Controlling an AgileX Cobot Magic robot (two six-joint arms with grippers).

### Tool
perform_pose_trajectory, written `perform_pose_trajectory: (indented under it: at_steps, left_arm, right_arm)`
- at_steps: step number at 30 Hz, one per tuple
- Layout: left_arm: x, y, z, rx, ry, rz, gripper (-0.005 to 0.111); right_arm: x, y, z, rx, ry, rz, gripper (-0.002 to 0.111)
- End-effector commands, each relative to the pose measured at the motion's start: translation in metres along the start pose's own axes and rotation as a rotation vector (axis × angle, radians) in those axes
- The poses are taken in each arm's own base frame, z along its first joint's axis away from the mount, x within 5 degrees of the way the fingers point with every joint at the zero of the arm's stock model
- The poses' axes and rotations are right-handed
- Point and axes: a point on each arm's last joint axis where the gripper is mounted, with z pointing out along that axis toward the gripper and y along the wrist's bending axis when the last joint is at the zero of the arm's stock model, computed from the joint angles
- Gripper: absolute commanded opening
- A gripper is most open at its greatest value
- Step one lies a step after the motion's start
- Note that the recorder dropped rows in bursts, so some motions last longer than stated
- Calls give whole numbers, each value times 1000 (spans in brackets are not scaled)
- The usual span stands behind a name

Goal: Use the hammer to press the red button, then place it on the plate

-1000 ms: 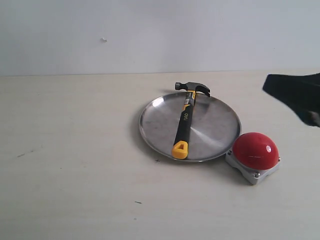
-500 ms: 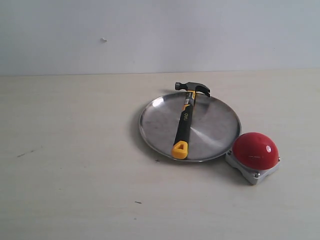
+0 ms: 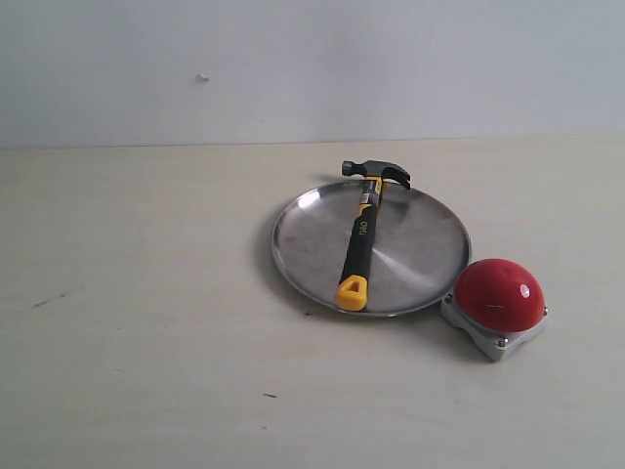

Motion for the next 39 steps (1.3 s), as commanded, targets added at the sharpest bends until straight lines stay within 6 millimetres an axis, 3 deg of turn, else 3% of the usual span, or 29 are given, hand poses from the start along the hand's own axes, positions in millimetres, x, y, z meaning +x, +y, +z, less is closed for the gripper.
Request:
perform_pose_trajectory:
  at_steps: [1,15,23,31,39]
  left_arm:
    - [1,0,-1,5,-2,0,0]
    - [1,0,-1,5,-2,0,0]
    - [1,0,-1,5,-2,2,0]
    - [1,0,-1,5,-2,2,0]
    - [1,0,-1,5,-2,2,0]
  right_arm:
    - [4,-5,-1,51,29,-42,0]
    - [5,-4,-1,37,36,-211,0]
    - [6,-4,-1,43,49,-163,0]
    - [10,-17,-7,278,67,-77,0]
    - [9,-19,-8,320,62,-82,0]
